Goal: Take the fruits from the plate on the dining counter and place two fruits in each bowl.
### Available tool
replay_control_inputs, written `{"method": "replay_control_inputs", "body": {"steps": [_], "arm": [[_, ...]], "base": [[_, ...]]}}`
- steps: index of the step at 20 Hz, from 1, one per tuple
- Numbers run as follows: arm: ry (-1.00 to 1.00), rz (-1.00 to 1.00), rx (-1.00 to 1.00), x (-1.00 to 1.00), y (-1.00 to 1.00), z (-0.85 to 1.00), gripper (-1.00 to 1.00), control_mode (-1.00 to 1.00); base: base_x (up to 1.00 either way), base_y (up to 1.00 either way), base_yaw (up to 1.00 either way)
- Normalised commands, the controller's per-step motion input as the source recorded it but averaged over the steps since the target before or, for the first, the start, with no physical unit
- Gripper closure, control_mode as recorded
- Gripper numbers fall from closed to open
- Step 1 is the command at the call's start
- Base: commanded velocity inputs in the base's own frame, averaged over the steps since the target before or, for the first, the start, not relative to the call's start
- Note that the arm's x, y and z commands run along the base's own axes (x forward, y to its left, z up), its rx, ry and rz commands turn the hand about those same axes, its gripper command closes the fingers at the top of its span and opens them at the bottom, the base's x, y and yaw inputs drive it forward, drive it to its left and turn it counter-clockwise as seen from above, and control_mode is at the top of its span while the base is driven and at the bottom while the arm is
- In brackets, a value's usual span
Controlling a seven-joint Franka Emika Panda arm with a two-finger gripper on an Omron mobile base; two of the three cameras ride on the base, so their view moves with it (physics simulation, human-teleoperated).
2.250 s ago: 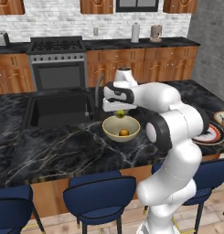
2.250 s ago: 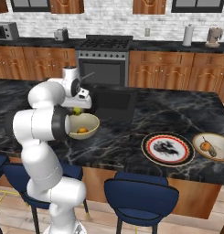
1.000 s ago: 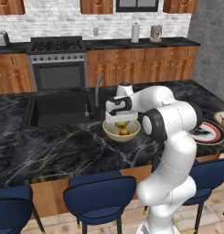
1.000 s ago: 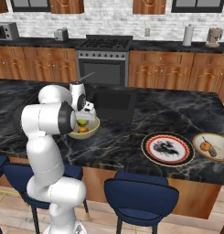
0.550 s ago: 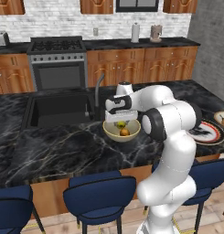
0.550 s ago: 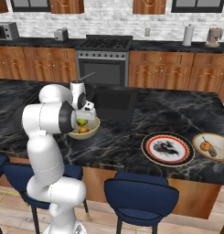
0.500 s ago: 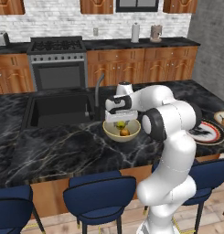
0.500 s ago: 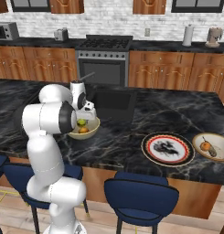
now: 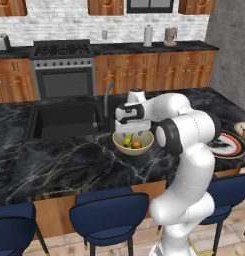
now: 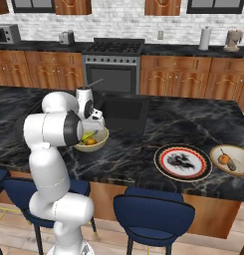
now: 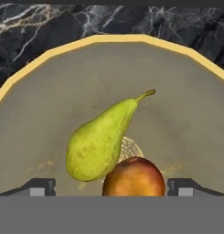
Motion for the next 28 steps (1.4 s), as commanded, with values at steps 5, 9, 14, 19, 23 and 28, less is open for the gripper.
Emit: {"method": "replay_control_inputs", "body": {"steps": [5, 9, 14, 19, 23, 28], "arm": [[-0.04, 0.00, 0.00, -0.51, -0.12, 0.41, -1.00, -1.00], [-0.13, 0.00, 0.00, -0.96, -0.37, 0.47, -1.00, -1.00], [-0.19, 0.00, 0.00, -1.00, -0.18, 0.52, -1.00, -1.00], [-0.12, 0.00, 0.00, -1.00, 0.00, 0.66, -1.00, -1.00], [-0.08, 0.00, 0.00, -0.95, -0.08, 0.72, -1.00, -1.00], [-0.07, 0.00, 0.00, -0.68, -0.32, 0.71, -1.00, -1.00]], "base": [[0.00, 0.00, 0.00], [0.00, 0.00, 0.00], [0.00, 0.00, 0.00], [0.00, 0.00, 0.00], [0.00, 0.00, 0.00], [0.00, 0.00, 0.00]]}}
